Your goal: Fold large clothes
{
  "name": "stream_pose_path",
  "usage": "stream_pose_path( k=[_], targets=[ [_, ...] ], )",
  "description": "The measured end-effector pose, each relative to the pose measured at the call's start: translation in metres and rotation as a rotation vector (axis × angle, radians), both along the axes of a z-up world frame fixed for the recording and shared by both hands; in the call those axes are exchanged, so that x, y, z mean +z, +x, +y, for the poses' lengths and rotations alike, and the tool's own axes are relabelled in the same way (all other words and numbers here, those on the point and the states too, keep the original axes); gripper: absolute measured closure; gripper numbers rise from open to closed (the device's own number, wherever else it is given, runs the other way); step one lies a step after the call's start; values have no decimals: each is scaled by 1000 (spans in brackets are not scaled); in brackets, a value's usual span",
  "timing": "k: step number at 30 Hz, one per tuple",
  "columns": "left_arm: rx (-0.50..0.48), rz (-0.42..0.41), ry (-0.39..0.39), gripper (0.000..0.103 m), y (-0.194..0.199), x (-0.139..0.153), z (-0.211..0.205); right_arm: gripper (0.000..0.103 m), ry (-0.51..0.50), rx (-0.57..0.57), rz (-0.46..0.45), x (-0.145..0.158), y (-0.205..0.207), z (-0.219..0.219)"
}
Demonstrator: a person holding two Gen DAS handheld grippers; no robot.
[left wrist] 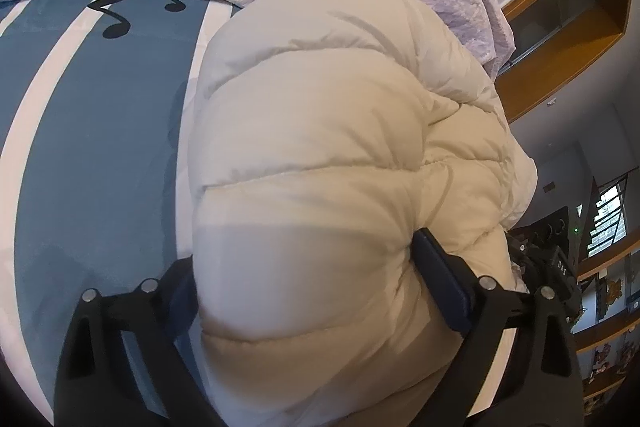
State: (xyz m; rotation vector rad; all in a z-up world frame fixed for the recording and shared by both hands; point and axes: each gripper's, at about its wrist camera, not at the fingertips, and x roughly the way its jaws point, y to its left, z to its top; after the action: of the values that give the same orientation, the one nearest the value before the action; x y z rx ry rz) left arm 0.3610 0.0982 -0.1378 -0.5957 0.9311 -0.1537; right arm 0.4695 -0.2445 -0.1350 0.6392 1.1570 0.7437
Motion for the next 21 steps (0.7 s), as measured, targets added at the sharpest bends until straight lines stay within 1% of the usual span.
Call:
stream_pose_path(
  k=[2,4,5,6,7,8,9,10,11,13,16,21],
  targets=[
    [1,-1,-4,11,0,0,1,29,12,-1,6,-1,0,1],
    [4,-7,-6,16,-1,1,1,38,35,2,13,-3,0,-1],
    [5,-11,-5,18,-2,2,1,47,57,5,16,-4,-1,-1],
    [6,-18,-3,25,-4,3,1,55,77,7,20,-5,-2,-3],
    [7,-28,0,33,-6,6,1,58,104,12,23,-5,-3,-3],
    [9,-36,3,36,-8,8,1,63,114,14,22,-4,-3,-2],
    [12,-44,2,44,-10,11,2,67,120,19,16,-2,-3,0],
    [18,-53,-6,50,-13,14,4,69,123,22,11,0,-3,2],
    [25,-62,-18,53,-16,17,7,71,128,27,6,3,-3,4],
    [37,-84,-35,61,-22,23,13,74,139,43,-7,10,-3,10],
    [56,-134,-40,65,-36,38,26,75,146,75,-25,20,-1,27],
    [110,-200,-12,65,-55,61,57,75,164,142,-55,36,10,74]
  ],
)
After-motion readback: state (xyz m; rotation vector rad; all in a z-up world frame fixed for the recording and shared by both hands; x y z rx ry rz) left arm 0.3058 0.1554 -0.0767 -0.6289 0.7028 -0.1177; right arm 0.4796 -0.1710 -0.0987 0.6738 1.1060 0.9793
